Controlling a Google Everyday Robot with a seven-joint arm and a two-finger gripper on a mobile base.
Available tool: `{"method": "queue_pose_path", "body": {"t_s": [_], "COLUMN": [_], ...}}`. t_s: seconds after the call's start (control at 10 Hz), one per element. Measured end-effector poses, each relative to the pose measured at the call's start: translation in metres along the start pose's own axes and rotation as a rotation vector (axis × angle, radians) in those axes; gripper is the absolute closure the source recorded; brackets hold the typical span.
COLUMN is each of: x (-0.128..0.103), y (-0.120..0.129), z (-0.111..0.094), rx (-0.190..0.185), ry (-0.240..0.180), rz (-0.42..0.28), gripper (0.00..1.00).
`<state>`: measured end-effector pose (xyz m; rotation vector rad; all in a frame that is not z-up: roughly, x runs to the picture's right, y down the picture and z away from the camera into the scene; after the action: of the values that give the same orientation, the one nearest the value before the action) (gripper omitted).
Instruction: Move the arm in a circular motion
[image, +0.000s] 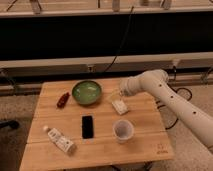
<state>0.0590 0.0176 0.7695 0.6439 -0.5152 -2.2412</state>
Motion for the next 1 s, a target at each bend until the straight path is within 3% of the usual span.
{"method": "queue_pose_path", "body": {"t_s": [1.0], "x": [0.013], "y": [-0.001], "z": [0.012], "rx": [0.000], "ry": [0.018], "rz": [-0.079], "gripper": [0.20]}}
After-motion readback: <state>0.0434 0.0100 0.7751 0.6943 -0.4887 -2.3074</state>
